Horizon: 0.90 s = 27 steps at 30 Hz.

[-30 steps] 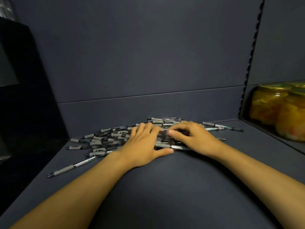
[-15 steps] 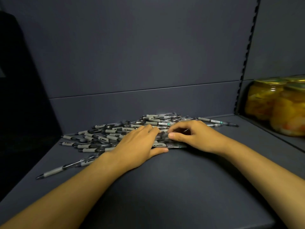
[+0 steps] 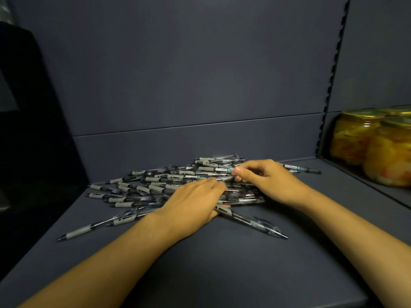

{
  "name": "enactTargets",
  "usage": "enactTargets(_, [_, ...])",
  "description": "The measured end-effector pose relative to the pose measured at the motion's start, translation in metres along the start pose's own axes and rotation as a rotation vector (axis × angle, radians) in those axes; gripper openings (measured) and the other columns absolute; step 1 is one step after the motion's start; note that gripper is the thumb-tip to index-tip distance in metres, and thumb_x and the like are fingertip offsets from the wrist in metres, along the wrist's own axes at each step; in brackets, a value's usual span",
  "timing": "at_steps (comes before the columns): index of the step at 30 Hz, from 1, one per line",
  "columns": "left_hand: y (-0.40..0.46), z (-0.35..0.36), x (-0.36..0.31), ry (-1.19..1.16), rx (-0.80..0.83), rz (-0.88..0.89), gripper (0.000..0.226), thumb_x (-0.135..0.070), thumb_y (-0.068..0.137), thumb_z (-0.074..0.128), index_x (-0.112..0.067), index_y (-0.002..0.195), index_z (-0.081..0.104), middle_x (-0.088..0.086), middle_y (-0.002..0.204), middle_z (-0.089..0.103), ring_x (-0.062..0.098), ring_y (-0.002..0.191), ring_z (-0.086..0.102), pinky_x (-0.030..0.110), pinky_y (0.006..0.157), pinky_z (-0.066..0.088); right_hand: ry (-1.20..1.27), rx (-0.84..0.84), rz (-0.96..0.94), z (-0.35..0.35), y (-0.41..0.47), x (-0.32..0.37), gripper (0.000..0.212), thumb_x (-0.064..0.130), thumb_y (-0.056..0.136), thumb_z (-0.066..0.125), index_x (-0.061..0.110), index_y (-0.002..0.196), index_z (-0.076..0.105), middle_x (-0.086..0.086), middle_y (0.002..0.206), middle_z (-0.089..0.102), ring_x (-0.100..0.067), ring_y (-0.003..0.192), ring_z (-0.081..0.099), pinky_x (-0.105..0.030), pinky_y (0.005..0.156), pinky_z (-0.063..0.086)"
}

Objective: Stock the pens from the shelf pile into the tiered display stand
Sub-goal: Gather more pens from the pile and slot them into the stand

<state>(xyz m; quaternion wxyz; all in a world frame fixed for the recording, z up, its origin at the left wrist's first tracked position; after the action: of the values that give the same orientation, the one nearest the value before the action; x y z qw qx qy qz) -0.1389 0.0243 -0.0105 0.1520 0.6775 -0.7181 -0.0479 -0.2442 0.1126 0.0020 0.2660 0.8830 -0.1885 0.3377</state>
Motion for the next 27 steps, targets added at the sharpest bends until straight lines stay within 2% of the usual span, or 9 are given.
enactTargets(2, [0.001,0.001,0.0,-0.016,0.013,-0.014,0.041,-0.033,0.097,0.056,-0.019,0.134,0.043,0.0,0.13,0.052,0.016,0.118,0.052,0.033,0.096,0.046,-0.025,0.018,-0.028,0.002,-0.002,0.009,0.037,0.063,0.081,0.053,0.036,0.097,0.072,0.015,0.095,0.073,0.0,0.092,0.066,-0.023,0.084,0.053])
enactTargets(4, [0.003,0.0,0.002,-0.022,0.01,-0.027,0.041,-0.03,0.096,0.057,-0.019,0.133,0.043,0.0,0.13,0.053,0.017,0.118,0.051,0.034,0.095,0.046,-0.045,0.043,-0.026,-0.001,-0.006,0.015,0.044,0.066,0.07,0.062,0.036,0.102,0.071,0.013,0.095,0.071,-0.003,0.088,0.065,-0.019,0.076,0.053])
enactTargets(8, [0.002,0.0,0.009,-0.039,0.016,-0.067,0.035,-0.033,0.096,0.057,-0.022,0.127,0.046,-0.003,0.124,0.055,0.018,0.113,0.054,0.033,0.085,0.045,-0.202,0.295,0.039,0.008,-0.016,0.01,0.072,0.063,0.055,0.079,0.044,0.121,0.058,0.02,0.109,0.062,0.002,0.099,0.059,-0.018,0.086,0.049])
enactTargets(10, [0.001,0.0,0.011,-0.04,0.028,-0.08,0.034,-0.033,0.096,0.057,-0.022,0.127,0.046,-0.003,0.123,0.054,0.018,0.113,0.054,0.033,0.085,0.045,-0.238,0.326,0.044,0.011,-0.017,0.006,0.068,0.057,0.061,0.084,0.046,0.123,0.056,0.023,0.111,0.059,0.006,0.103,0.055,-0.014,0.087,0.044])
enactTargets(13, [0.001,-0.003,0.009,-0.054,0.021,-0.079,0.036,-0.038,0.096,0.055,-0.023,0.128,0.047,-0.004,0.124,0.054,0.017,0.114,0.053,0.035,0.088,0.047,-0.276,0.252,-0.006,0.012,-0.013,0.007,0.045,0.043,0.074,0.083,0.042,0.114,0.064,0.021,0.105,0.064,0.006,0.091,0.058,-0.013,0.079,0.044])
enactTargets(15, [0.001,-0.003,0.006,-0.053,0.017,-0.075,0.039,-0.04,0.098,0.052,-0.023,0.132,0.046,-0.003,0.128,0.054,0.017,0.118,0.053,0.036,0.09,0.048,-0.291,0.183,-0.045,0.012,-0.009,0.008,0.036,0.037,0.076,0.083,0.037,0.109,0.068,0.022,0.103,0.067,0.004,0.094,0.061,-0.012,0.083,0.046])
enactTargets(18, [0.0,-0.003,0.006,-0.042,0.005,-0.091,0.041,-0.039,0.099,0.051,-0.022,0.136,0.044,-0.002,0.13,0.054,0.019,0.12,0.053,0.038,0.09,0.049,-0.244,0.118,-0.071,0.014,-0.007,0.01,0.034,0.038,0.072,0.086,0.032,0.103,0.072,0.02,0.103,0.07,0.006,0.098,0.061,-0.007,0.084,0.043])
enactTargets(22, [0.002,-0.002,0.0,-0.081,-0.001,-0.136,0.036,-0.029,0.097,0.049,-0.018,0.131,0.047,0.002,0.125,0.056,0.022,0.114,0.054,0.039,0.09,0.05,-0.185,0.05,-0.093,0.014,-0.007,0.014,0.031,0.041,0.068,0.087,0.027,0.093,0.074,0.012,0.092,0.074,-0.001,0.088,0.066,-0.016,0.08,0.05])
enactTargets(27, [0.006,0.001,-0.002,-0.099,0.016,-0.112,0.034,-0.023,0.098,0.051,-0.015,0.131,0.046,0.005,0.123,0.056,0.022,0.112,0.053,0.037,0.091,0.049,-0.193,0.025,-0.102,0.015,-0.006,0.015,0.032,0.046,0.063,0.088,0.037,0.084,0.065,0.016,0.086,0.07,0.002,0.084,0.063,-0.01,0.074,0.046])
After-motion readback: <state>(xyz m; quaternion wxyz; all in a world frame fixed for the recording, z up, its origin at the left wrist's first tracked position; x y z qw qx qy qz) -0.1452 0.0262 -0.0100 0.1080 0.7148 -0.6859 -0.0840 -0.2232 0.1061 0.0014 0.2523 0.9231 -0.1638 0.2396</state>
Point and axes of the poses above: each hand's wrist, its own y-axis towards the middle knuckle, its own z-axis out of the palm, x = y × z, the point moved 8 cm from there along y, towards the middle knuckle
